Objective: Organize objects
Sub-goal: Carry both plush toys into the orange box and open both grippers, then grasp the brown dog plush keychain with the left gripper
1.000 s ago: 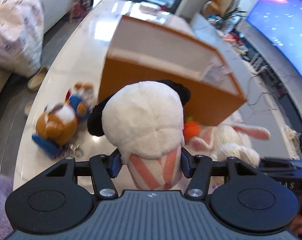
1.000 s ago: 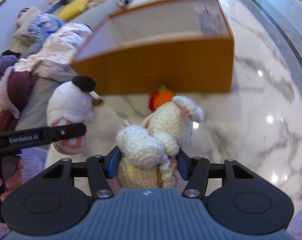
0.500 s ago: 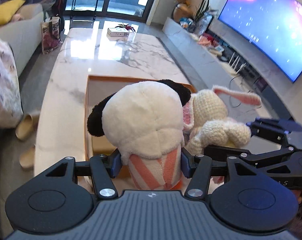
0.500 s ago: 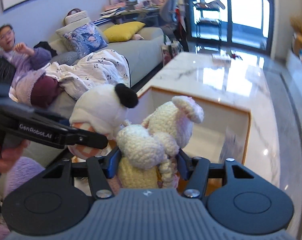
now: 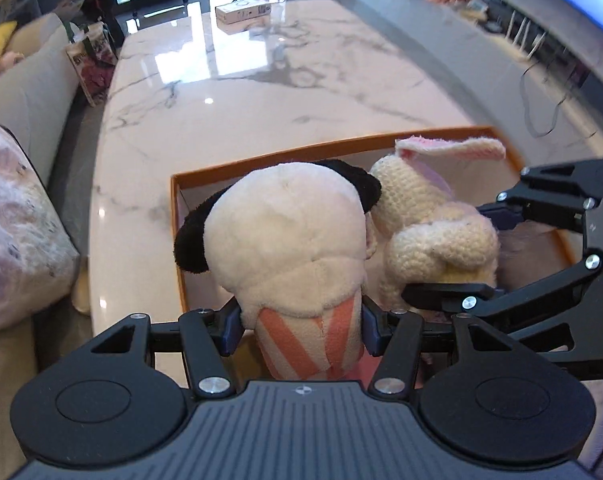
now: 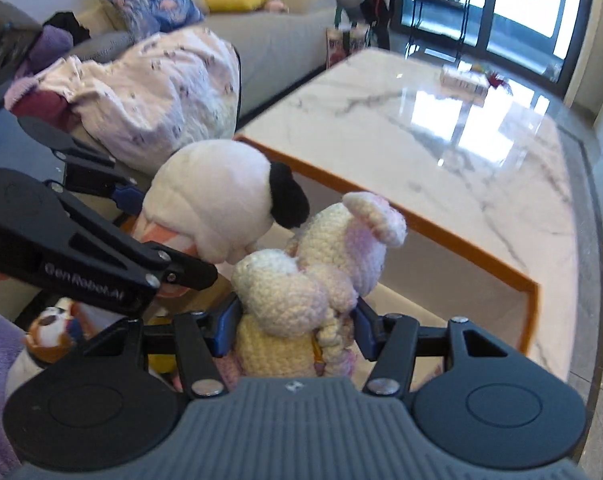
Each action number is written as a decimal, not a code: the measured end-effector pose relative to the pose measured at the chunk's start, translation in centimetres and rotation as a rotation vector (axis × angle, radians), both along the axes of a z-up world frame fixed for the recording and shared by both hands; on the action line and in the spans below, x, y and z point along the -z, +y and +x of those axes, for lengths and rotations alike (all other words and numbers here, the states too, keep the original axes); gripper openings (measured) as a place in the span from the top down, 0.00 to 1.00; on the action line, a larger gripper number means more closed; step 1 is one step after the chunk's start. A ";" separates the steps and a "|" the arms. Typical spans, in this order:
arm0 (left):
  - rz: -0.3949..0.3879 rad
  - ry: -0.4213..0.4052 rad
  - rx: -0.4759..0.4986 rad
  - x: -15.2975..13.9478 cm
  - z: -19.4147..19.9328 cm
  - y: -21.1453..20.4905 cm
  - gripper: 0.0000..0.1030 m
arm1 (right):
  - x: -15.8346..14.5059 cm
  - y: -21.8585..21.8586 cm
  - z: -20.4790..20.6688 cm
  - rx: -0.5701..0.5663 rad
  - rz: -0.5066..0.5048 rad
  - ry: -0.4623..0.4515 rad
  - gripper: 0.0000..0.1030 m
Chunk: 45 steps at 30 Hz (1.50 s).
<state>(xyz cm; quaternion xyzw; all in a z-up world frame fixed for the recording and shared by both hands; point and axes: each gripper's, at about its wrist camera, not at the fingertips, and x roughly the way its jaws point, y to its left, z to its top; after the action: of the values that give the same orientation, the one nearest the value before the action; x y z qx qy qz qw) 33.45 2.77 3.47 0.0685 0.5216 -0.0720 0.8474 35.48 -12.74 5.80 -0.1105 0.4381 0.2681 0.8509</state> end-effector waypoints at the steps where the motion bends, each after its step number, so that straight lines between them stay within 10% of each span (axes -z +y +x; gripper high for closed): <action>1: 0.024 -0.003 0.004 0.3 0.3 -0.1 0.37 | 0.7 0.2 0.7 -0.002 -0.008 0.005 0.43; 18: 0.121 0.005 0.054 2.7 3.0 -0.8 0.33 | 5.7 3.2 3.8 -0.120 -0.066 0.038 0.41; 32: -0.038 -0.066 0.056 -1.0 1.8 1.4 0.34 | 3.6 1.8 3.8 -0.042 -0.027 0.041 0.22; 37: 0.003 -0.023 0.074 -0.3 2.1 1.3 0.64 | 2.9 0.1 3.3 0.006 0.027 0.105 0.53; 45: 0.061 -0.030 0.107 1.0 2.1 0.2 0.66 | 4.0 0.5 3.9 0.013 0.079 0.160 0.74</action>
<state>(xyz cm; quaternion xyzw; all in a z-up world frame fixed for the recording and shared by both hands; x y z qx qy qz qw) 35.59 2.99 2.51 0.1233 0.5065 -0.1003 0.8475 39.41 -12.24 1.76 -0.0521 0.4947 0.2875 0.8185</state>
